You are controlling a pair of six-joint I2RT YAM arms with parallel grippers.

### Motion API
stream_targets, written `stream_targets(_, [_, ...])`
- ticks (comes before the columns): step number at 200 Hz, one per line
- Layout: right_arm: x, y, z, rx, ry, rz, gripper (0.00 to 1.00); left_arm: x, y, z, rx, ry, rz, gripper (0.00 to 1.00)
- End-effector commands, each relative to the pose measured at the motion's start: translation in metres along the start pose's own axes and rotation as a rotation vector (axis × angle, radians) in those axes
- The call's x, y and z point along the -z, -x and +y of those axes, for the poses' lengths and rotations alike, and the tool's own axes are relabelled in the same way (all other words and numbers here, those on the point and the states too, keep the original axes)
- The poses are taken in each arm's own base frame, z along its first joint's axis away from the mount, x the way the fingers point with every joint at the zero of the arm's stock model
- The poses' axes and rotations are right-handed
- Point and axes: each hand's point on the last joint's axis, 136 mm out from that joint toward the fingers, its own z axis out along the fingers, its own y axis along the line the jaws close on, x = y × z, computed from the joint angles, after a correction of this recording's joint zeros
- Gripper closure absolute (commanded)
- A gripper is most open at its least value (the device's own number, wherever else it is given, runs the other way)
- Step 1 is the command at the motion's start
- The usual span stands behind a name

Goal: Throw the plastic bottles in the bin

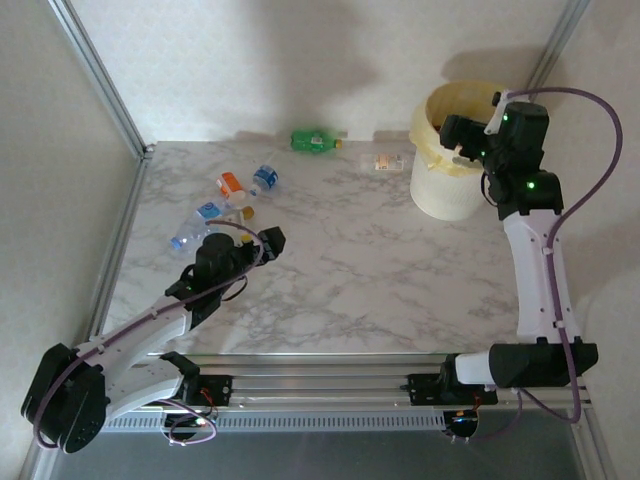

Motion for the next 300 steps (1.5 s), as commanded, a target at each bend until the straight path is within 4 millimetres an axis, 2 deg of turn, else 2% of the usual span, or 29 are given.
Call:
stream_targets(1, [0.017,-0.002,0.016,-0.017,0.09,0.001,0.03,-0.002,0.009,0.013,0.047,0.061,-0.008,0.0])
stream_targets(29, [0.027,-0.013,0.027,-0.03,0.155,0.024,0.01,-0.001,0.014,0.035,0.104,0.138,-0.021,0.0])
stream_targets(59, [0.036,-0.029,0.041,-0.037,0.218,0.058,0.01,0.005,0.019,0.071,0.216,0.236,-0.034,0.0])
stream_targets(102, [0.044,-0.061,0.056,-0.009,0.262,0.139,0.01,0.014,0.026,0.113,0.324,0.369,-0.062,0.0])
stream_targets(126, [0.053,-0.082,0.068,-0.018,0.316,0.187,0.01,0.015,0.039,0.132,0.341,0.446,-0.059,0.0])
stream_targets(175, [0.07,-0.126,0.076,-0.021,0.363,0.257,0.01,0.007,0.082,0.169,0.027,0.722,0.023,0.0])
stream_targets(199, [0.074,-0.141,0.073,-0.01,0.362,0.283,0.01,-0.008,0.082,0.194,-0.112,0.845,0.159,0.0])
stream_targets(229, [0.077,-0.149,0.071,0.003,0.365,0.298,0.01,-0.028,0.075,0.219,-0.231,0.937,0.324,0.0])
stream_targets(267, [0.079,-0.152,0.071,0.006,0.372,0.303,0.01,-0.054,0.073,0.242,-0.266,0.933,0.434,0.0])
stream_targets(300, [0.079,-0.156,0.071,0.012,0.376,0.31,0.01,-0.063,0.075,0.263,-0.31,0.994,0.515,0.0])
